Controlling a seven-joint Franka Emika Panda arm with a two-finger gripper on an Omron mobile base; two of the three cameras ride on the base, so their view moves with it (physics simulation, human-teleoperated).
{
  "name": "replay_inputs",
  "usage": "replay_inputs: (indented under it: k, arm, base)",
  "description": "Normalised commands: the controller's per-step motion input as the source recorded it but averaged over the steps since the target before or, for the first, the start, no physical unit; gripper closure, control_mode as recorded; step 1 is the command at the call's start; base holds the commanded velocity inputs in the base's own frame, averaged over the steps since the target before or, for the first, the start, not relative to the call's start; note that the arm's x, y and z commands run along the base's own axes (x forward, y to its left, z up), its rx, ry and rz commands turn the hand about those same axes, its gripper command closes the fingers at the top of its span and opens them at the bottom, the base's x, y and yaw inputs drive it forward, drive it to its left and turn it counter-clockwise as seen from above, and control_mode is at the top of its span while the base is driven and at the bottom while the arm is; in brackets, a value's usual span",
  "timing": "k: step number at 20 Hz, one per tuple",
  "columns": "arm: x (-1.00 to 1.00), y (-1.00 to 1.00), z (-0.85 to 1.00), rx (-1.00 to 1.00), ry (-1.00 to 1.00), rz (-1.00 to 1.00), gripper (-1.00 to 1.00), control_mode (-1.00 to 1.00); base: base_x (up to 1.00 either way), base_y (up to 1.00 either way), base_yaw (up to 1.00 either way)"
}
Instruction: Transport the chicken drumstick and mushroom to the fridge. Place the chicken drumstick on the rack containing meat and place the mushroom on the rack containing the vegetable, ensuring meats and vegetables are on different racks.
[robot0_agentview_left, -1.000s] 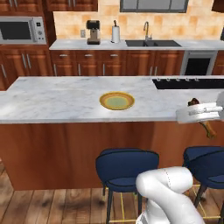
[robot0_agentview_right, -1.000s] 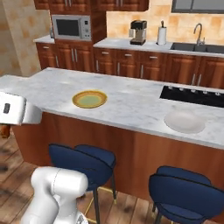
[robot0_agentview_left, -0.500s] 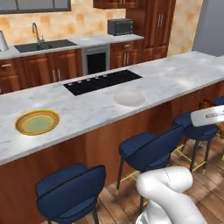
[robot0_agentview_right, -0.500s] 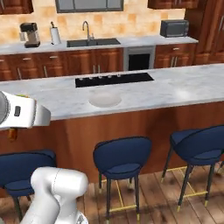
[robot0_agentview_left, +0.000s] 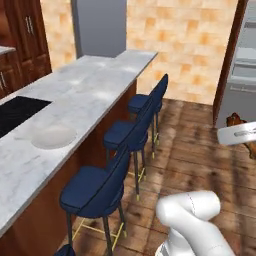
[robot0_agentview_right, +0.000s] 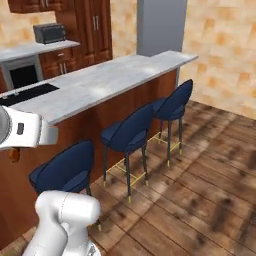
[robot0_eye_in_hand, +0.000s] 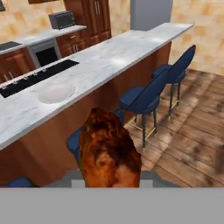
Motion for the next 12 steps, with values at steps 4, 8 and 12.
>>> replay_inputs:
  k: [4,8,12]
  arm:
    - [0.00,0.00,0.00,0.00,0.00,0.00,1.00,1.00]
    - [0.00,0.00,0.00,0.00,0.00,0.00,1.00,1.00]
    - [0.00,0.00,0.00,0.00,0.00,0.00,1.00,1.00]
  base:
    - [0.00,0.00,-1.00]
    - [0.26,-0.72,-0.70]
    - [0.92,-0.93,-0.17]
